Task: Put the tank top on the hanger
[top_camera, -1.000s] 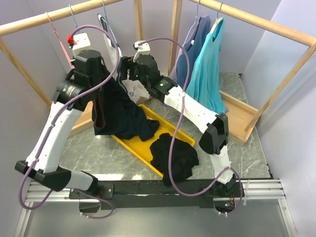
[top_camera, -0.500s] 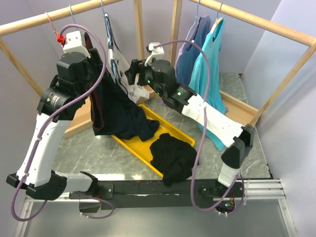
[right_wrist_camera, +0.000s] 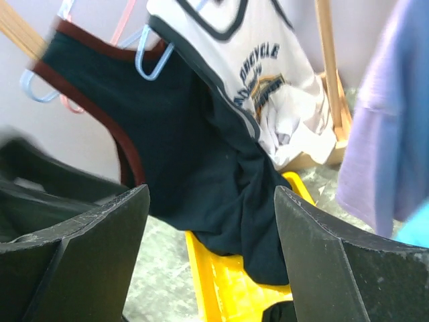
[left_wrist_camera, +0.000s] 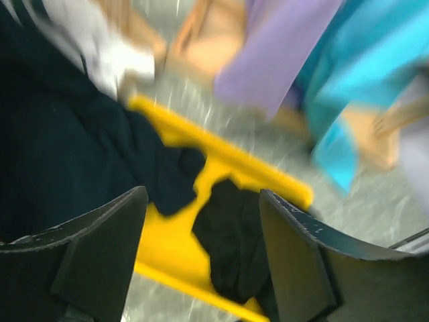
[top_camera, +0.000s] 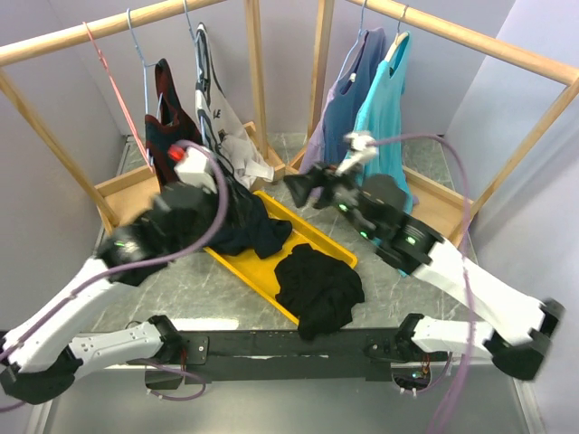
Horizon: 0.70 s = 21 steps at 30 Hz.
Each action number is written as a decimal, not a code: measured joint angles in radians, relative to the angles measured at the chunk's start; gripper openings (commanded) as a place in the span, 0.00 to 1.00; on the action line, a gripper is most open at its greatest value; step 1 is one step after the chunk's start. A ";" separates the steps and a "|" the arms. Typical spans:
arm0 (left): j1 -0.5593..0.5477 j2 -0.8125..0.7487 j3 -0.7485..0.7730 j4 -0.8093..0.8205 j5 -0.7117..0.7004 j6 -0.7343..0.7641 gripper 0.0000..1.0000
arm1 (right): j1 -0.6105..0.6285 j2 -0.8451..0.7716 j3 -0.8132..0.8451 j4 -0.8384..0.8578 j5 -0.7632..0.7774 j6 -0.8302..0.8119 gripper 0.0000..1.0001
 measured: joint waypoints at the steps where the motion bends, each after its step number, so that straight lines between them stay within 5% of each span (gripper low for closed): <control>1: -0.019 -0.003 -0.045 0.009 -0.009 -0.014 0.80 | 0.000 -0.043 -0.028 0.008 0.004 0.004 0.83; 8: -0.085 0.124 -0.331 0.085 -0.119 -0.132 0.86 | 0.000 -0.129 -0.121 0.007 0.007 0.023 0.83; 17: -0.053 0.489 -0.324 0.213 -0.230 -0.141 0.93 | 0.005 -0.107 -0.158 -0.054 0.007 0.026 0.83; 21: -0.002 0.552 -0.324 0.274 -0.233 -0.123 0.83 | 0.013 -0.107 -0.158 -0.053 -0.005 0.028 0.84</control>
